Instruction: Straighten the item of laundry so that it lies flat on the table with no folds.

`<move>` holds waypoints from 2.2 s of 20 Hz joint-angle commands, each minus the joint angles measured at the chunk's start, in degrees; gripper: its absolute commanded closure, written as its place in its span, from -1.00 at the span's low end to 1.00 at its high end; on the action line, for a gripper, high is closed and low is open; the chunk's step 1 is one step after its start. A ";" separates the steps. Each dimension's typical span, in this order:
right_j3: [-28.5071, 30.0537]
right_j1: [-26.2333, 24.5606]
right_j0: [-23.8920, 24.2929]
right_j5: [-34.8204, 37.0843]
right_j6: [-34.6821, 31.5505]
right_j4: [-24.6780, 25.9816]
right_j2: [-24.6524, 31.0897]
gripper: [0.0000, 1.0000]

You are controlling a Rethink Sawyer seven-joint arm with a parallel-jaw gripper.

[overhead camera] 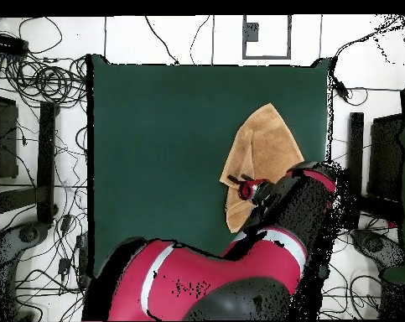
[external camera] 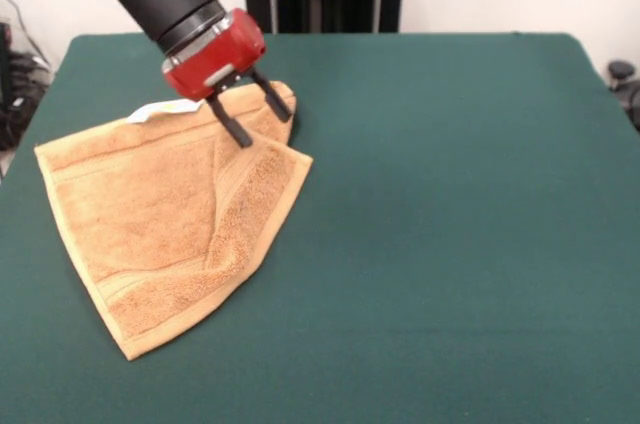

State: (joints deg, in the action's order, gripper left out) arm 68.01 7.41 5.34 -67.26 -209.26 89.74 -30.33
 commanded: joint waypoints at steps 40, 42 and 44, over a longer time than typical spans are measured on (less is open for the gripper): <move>-4.85 -11.89 -1.10 18.51 -11.22 -4.58 0.79 -1.00; -5.33 -12.41 -1.60 17.39 -13.45 -1.95 0.78 -1.00; -5.66 -13.02 -2.36 15.31 -16.46 1.04 0.25 -1.00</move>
State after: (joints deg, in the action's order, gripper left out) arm 65.06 1.27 7.33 -45.09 -194.80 81.76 -36.43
